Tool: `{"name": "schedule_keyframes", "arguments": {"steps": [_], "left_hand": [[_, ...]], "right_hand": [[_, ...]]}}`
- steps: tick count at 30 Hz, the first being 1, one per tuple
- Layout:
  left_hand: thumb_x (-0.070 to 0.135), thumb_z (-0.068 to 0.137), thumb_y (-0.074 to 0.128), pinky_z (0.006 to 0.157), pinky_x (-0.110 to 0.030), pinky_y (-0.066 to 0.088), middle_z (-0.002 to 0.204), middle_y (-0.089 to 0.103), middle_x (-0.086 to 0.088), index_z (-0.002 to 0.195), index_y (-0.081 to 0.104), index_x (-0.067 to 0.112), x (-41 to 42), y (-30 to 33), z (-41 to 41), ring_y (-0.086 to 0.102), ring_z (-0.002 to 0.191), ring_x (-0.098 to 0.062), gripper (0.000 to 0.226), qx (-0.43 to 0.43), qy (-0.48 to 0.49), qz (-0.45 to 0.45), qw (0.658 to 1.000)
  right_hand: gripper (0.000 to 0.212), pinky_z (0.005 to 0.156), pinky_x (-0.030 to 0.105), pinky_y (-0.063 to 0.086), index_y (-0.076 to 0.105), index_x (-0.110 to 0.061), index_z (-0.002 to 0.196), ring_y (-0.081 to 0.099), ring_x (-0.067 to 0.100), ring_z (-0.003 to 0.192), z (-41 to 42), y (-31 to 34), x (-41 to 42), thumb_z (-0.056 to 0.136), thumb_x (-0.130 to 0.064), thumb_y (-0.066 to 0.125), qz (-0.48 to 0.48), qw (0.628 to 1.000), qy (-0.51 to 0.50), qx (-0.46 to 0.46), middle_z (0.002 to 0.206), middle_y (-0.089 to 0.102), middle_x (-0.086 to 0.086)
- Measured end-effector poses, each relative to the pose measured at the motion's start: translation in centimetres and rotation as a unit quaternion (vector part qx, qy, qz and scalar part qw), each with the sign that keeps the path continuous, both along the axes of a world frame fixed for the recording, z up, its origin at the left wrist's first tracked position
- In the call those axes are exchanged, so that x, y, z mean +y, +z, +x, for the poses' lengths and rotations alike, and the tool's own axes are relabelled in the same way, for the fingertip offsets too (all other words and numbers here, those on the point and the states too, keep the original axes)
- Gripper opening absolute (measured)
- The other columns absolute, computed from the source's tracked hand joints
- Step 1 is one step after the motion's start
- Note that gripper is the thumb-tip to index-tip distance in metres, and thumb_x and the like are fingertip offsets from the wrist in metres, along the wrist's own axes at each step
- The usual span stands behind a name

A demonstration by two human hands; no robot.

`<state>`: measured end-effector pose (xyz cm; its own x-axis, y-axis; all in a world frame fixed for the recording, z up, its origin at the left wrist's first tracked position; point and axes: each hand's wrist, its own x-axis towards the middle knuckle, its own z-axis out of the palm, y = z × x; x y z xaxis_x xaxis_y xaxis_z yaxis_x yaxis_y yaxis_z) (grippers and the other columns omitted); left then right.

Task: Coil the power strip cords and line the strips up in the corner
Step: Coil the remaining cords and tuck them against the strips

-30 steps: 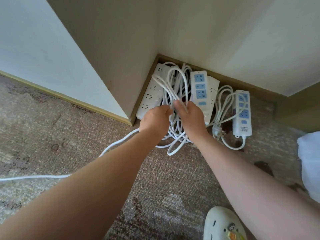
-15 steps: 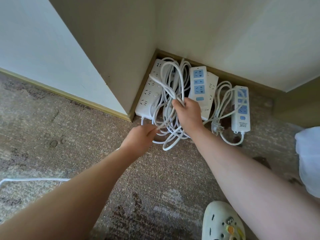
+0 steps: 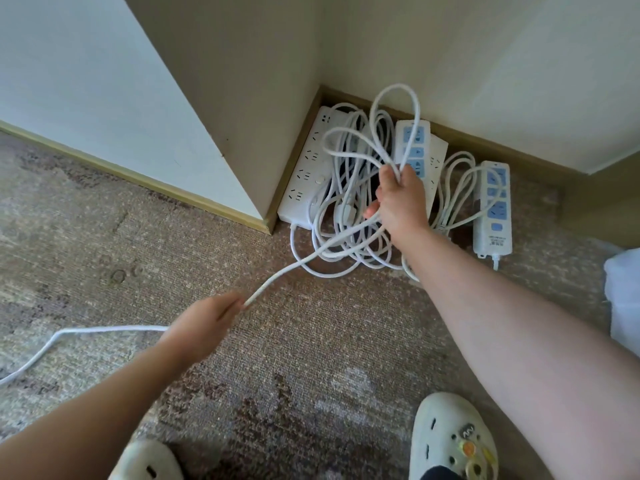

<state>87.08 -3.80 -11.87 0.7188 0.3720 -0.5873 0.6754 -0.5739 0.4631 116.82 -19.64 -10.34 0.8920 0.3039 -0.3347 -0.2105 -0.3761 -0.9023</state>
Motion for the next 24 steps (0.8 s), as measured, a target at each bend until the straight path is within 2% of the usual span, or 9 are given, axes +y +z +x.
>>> {"name": "schedule_keyframes", "arguments": {"steps": [4,7,9,12,14,16,19,21,24], "left_hand": [[0.043,0.098,0.039,0.054,-0.031,0.052,0.066,0.062,0.005,0.083,0.055,0.035,1.8,0.4,-2.6,0.058,0.053,-0.013,0.023,0.059,-0.028,0.049,0.997],[0.036,0.099,0.041,0.055,-0.028,0.050,0.070,0.062,0.005,0.084,0.058,0.031,0.6,1.0,0.6,0.054,0.053,-0.009,0.023,0.055,-0.082,0.041,0.994],[0.033,0.099,0.040,0.059,-0.023,0.052,0.074,0.060,0.010,0.082,0.058,0.029,-0.9,2.1,3.7,0.056,0.059,-0.004,0.025,0.017,-0.136,0.052,0.989],[0.036,0.096,0.033,0.058,-0.016,0.047,0.072,0.056,0.012,0.078,0.053,0.027,-3.8,4.3,8.0,0.055,0.062,0.002,0.029,-0.122,-0.191,0.050,0.973],[0.041,0.094,0.034,0.058,-0.015,0.049,0.073,0.056,0.011,0.083,0.056,0.024,-5.1,4.9,9.2,0.056,0.061,0.000,0.030,-0.167,-0.194,0.011,0.967],[0.047,0.091,0.034,0.067,-0.017,0.052,0.082,0.059,0.013,0.091,0.058,0.026,-4.8,4.6,8.4,0.059,0.069,-0.001,0.032,-0.137,-0.183,-0.018,0.973],[0.053,0.089,0.030,0.083,-0.021,0.049,0.094,0.058,0.015,0.101,0.059,0.029,-1.7,2.9,3.7,0.059,0.083,-0.003,0.039,-0.050,-0.167,-0.005,0.985],[0.050,0.090,0.030,0.087,-0.026,0.051,0.095,0.058,0.014,0.102,0.061,0.027,0.9,2.2,-0.2,0.057,0.084,-0.003,0.040,0.007,-0.172,0.047,0.984],[0.042,0.095,0.036,0.083,-0.035,0.053,0.088,0.056,0.011,0.093,0.062,0.024,3.9,2.1,-3.8,0.056,0.079,-0.006,0.031,0.073,-0.151,0.120,0.979]], "right_hand": [[0.023,0.050,0.038,0.055,0.043,-0.019,0.086,0.048,0.013,0.046,-0.6,-0.2,0.3,0.103,-0.034,0.046,-0.005,0.999,0.006,-0.043,0.068,0.044,0.002],[0.027,0.047,0.026,0.038,0.039,-0.027,0.078,0.039,0.007,0.051,-1.0,-0.6,0.3,0.103,-0.033,0.048,-0.043,0.989,0.058,-0.128,0.066,0.041,-0.002],[0.025,0.044,0.023,0.030,0.040,-0.024,0.080,0.033,0.004,0.046,-1.3,-0.9,-0.1,0.103,-0.033,0.048,-0.071,0.976,0.110,-0.176,0.063,0.039,-0.005],[0.024,0.045,0.033,0.032,0.045,-0.012,0.091,0.037,0.013,0.049,-1.9,-1.1,-0.3,0.103,-0.033,0.047,-0.099,0.958,0.150,-0.223,0.062,0.042,-0.002],[0.026,0.045,0.036,0.034,0.046,-0.009,0.093,0.039,0.016,0.049,-2.0,-1.1,-0.3,0.103,-0.033,0.046,-0.101,0.954,0.150,-0.241,0.062,0.043,0.000],[0.026,0.044,0.037,0.033,0.047,-0.008,0.095,0.039,0.017,0.048,-1.9,-1.0,-0.5,0.103,-0.032,0.046,-0.110,0.948,0.143,-0.262,0.061,0.043,0.000],[0.022,0.041,0.026,0.030,0.050,-0.009,0.101,0.041,0.009,0.046,-1.2,-1.2,-1.1,0.104,-0.031,0.046,-0.133,0.943,0.113,-0.284,0.061,0.043,-0.008],[0.023,0.041,0.024,0.026,0.051,-0.008,0.103,0.041,0.005,0.047,-0.9,-1.4,-1.6,0.104,-0.030,0.046,-0.152,0.937,0.092,-0.301,0.061,0.041,-0.011],[0.027,0.043,0.025,0.027,0.051,-0.005,0.106,0.042,0.006,0.050,-0.8,-1.6,-1.8,0.104,-0.032,0.045,-0.155,0.935,0.079,-0.311,0.062,0.041,-0.011]]}}
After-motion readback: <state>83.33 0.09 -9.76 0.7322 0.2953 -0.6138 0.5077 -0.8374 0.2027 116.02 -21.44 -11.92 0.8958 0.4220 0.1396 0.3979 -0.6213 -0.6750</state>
